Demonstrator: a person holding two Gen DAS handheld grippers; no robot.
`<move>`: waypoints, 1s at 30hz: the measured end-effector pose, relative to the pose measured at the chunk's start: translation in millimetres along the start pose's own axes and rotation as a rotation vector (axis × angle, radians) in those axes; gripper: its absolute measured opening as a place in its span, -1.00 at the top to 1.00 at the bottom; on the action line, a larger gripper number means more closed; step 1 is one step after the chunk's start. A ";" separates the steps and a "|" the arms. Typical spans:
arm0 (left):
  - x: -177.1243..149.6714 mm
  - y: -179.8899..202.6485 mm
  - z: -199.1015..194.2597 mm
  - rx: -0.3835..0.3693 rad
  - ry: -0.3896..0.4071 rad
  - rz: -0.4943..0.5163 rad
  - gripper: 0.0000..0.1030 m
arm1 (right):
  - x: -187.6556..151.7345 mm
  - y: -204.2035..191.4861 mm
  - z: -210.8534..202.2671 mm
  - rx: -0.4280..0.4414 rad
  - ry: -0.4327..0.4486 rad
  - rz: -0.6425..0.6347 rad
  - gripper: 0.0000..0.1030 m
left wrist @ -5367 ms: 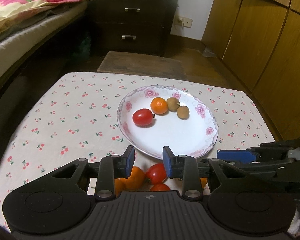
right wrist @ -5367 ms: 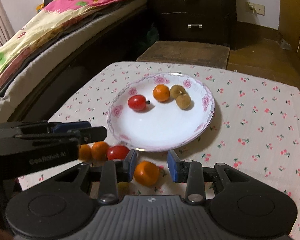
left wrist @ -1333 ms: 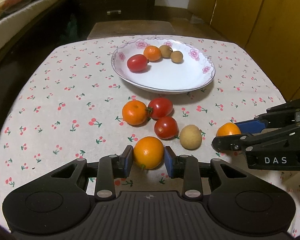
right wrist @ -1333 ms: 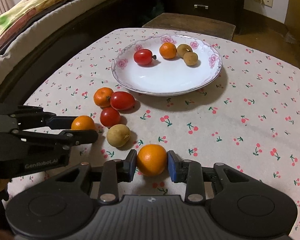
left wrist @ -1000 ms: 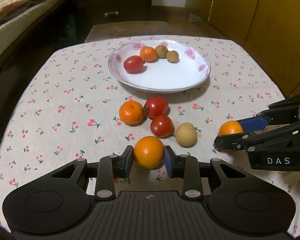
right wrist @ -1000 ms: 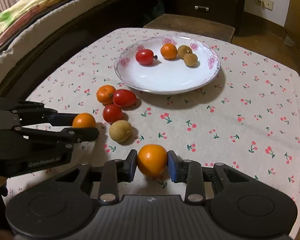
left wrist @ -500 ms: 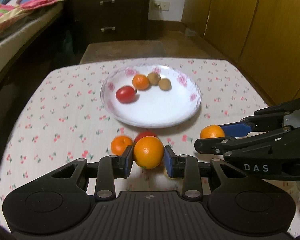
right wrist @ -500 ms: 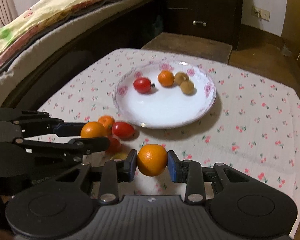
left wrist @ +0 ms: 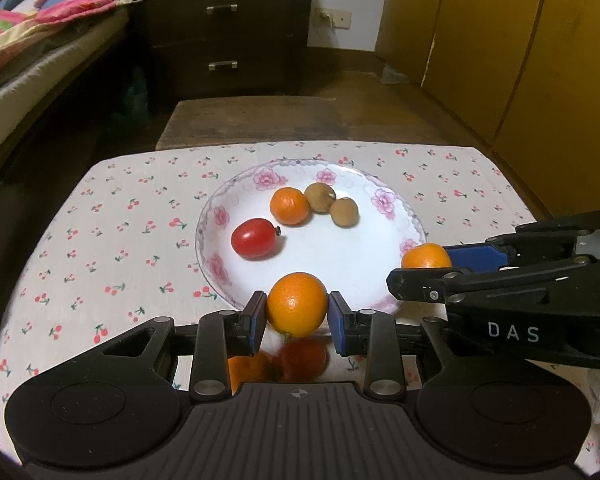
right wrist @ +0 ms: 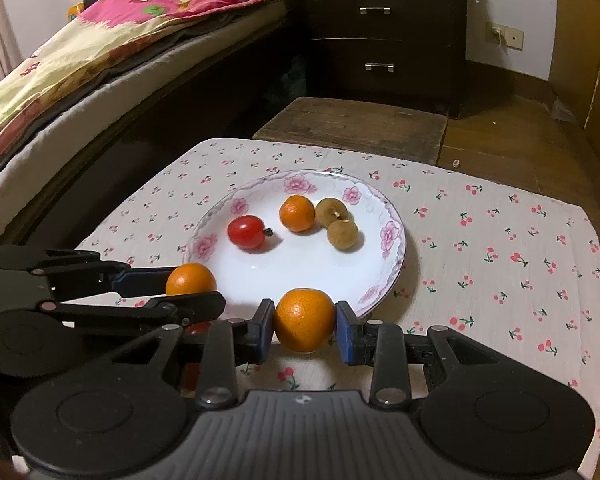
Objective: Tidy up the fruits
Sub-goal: 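Carry both held oranges over the white plate with both tools, then open the left tool to drop its orange while the right tool releases its orange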
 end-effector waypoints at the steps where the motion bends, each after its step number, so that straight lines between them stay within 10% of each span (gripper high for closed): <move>1: 0.3 0.3 2.1 0.001 -0.003 0.001 0.21 | 0.1 1.2 1.4 0.000 -0.001 0.002 0.35; 30: 11.0 -12.4 -0.3 0.021 0.019 -0.056 0.16 | 13.3 10.3 -0.4 0.003 0.053 0.019 0.35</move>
Point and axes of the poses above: each gripper's, at about its wrist camera, not at the fingertips, and z roughly the way its jaws point, y to its right, x to its top, the point moved 7 cm from there along z, roughly the way its jaws point, and after that the axes turned 14 degrees about x, right-handed, at the moved point
